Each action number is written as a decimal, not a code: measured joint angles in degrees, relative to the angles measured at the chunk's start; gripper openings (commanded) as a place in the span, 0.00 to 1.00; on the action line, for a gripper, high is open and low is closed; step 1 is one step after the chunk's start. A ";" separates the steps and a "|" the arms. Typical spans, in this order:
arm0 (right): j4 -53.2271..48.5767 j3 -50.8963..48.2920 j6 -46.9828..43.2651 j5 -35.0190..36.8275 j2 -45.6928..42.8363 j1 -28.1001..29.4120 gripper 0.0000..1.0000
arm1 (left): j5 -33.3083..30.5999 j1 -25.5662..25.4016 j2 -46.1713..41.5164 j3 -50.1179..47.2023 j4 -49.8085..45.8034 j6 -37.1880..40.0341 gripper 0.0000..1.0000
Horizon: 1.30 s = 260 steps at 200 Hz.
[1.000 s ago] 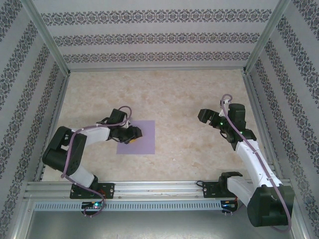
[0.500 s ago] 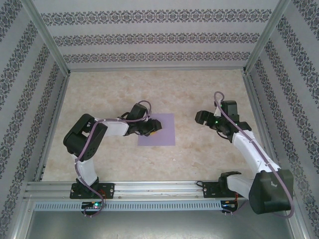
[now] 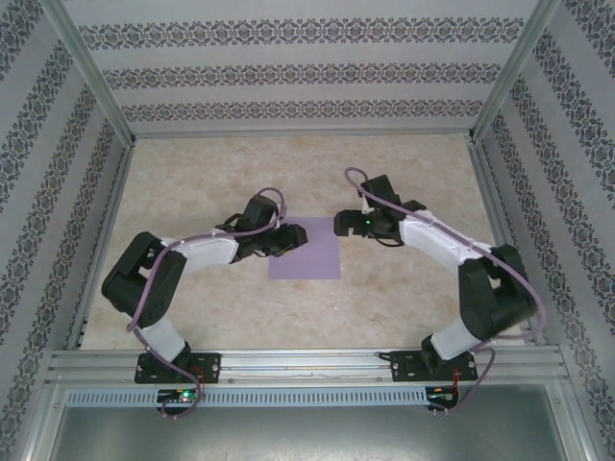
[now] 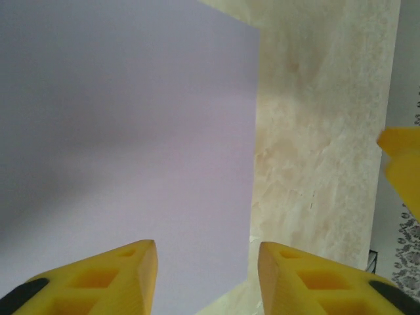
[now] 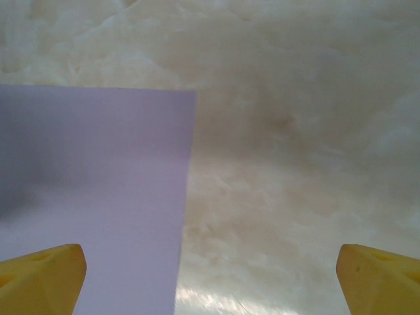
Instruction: Fold a paper plane with a square sheet of paper (fold left side to right side)
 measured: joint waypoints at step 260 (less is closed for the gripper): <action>-4.83 21.97 -2.99 5.40 26.43 10.27 0.92 | -0.24 2.99 2.47 -5.01 -1.79 4.26 0.24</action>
